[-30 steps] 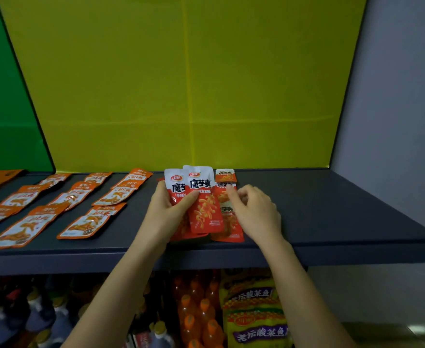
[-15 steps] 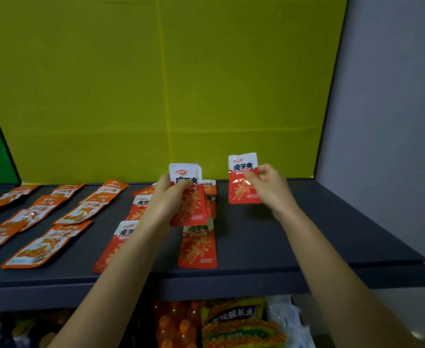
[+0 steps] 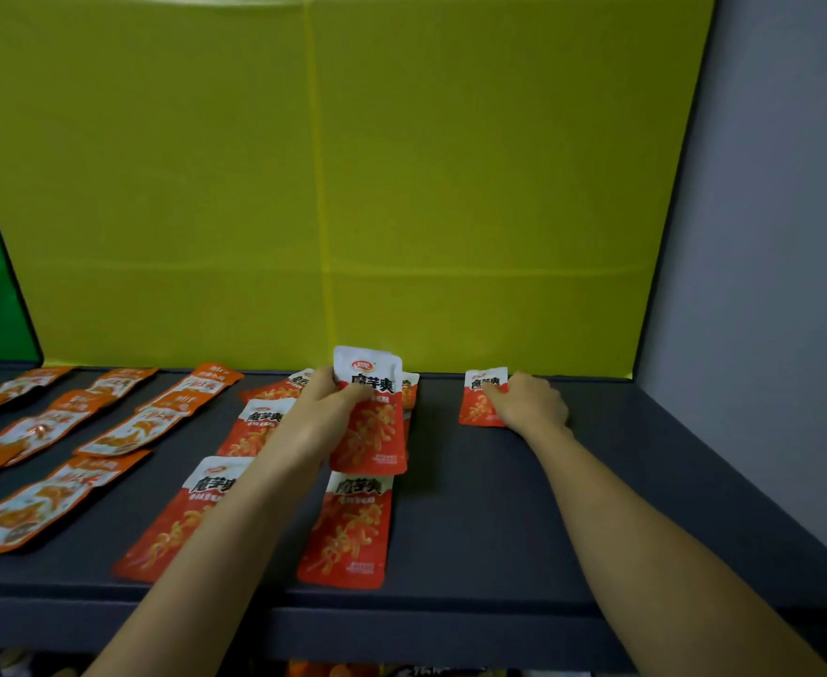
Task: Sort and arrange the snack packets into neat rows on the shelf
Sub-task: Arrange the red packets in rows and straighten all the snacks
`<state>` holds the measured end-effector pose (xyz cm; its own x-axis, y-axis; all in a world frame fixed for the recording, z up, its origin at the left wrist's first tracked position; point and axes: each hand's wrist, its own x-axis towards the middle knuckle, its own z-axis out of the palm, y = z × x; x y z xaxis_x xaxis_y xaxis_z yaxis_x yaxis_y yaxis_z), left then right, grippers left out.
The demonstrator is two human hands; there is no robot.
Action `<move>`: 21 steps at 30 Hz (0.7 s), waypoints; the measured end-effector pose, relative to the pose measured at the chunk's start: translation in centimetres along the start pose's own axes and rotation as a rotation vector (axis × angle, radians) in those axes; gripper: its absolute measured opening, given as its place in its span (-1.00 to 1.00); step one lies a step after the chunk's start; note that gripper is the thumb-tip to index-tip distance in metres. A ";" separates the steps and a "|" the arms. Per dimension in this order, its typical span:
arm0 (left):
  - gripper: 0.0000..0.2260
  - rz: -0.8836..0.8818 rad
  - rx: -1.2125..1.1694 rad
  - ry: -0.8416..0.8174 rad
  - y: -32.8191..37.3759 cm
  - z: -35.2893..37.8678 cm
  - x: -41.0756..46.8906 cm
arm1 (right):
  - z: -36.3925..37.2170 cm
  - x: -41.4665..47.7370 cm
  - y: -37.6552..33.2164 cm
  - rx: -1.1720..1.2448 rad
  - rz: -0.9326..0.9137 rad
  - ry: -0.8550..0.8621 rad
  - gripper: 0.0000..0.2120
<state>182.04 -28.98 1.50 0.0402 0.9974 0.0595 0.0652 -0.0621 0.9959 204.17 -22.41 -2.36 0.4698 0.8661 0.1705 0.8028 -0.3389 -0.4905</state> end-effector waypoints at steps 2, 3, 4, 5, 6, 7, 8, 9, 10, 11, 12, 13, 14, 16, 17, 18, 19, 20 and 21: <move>-0.87 0.016 -0.008 -0.017 -0.1 0.2 0.0 | 0.1 0.3 -0.1 -0.033 -0.013 0.018 -0.50; -0.85 0.023 -0.011 -0.019 -0.2 0.3 0.0 | 0.2 0.4 -0.1 -0.040 -0.017 0.021 -0.50; -0.83 0.028 -0.008 -0.017 -0.3 0.3 0.0 | 0.2 0.5 -0.1 -0.043 -0.019 0.021 -0.50; -0.81 0.032 0.001 -0.013 -0.4 0.3 -0.1 | 0.2 0.6 -0.1 -0.047 -0.021 0.023 -0.51; -0.79 0.034 0.015 -0.011 -0.5 0.3 -0.2 | 0.2 0.6 -0.1 -0.051 -0.026 0.025 -0.51; -0.78 0.034 0.028 -0.011 -0.6 0.2 -0.3 | 0.2 0.6 -0.1 -0.056 -0.034 0.027 -0.52; -0.78 0.034 0.033 -0.013 -0.7 0.3 -0.4 | 0.1 0.6 -0.1 -0.059 -0.039 0.027 -0.52; -0.78 0.031 0.031 -0.017 -0.8 0.3 -0.5 | 0.0 0.5 -0.1 -0.064 -0.041 0.025 -0.52; -0.78 0.029 0.024 -0.023 -0.8 0.4 -0.7 | -0.1 0.4 -0.1 -0.072 -0.043 0.023 -0.52; -0.77 0.030 0.021 -0.027 -0.9 0.4 -0.8 | -0.1 0.2 -0.1 -0.083 -0.045 0.022 -0.52; -0.76 0.031 0.021 -0.029 -0.9 0.6 -0.9 | -0.2 0.1 -0.1 -0.092 -0.048 0.016 -0.53; -0.76 0.032 0.020 -0.031 -0.9 0.7 -1.0 | -0.2 -0.1 -0.1 -0.098 -0.048 0.010 -0.53; -0.77 0.033 0.011 -0.031 -0.9 0.8 -1.3 | -0.3 -0.2 -0.1 -0.099 -0.046 0.011 -0.53; -0.79 0.041 -0.006 -0.030 -0.8 1.1 -1.7 | -0.8 -0.5 -0.3 -0.076 -0.063 0.048 -0.51; -0.80 0.052 0.001 -0.029 -0.8 1.2 -1.9 | -1.3 -0.7 -0.7 -0.019 -0.094 0.068 -0.49; -0.82 0.067 0.015 -0.029 -0.8 1.3 -2.0 | -2.0 -1.0 -1.2 0.092 -0.147 0.072 -0.49; -0.83 0.081 0.030 -0.029 -0.8 1.6 -2.2 | -2.9 -1.7 -1.9 0.245 -0.216 0.041 -0.49; -0.84 0.094 0.044 -0.030 -0.7 1.8 -2.4 | -3.8 -2.7 -2.5 0.425 -0.276 -0.046 -0.50; -0.85 0.106 0.054 -0.029 -0.8 2.1 -2.6 | -4.8 -4.1 -2.9 0.600 -0.315 -0.174 -0.51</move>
<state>184.00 -31.58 0.46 0.0784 0.9838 0.1614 0.1125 -0.1696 0.9791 201.68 -26.74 2.48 0.1426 0.9530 0.2675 0.5264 0.1558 -0.8359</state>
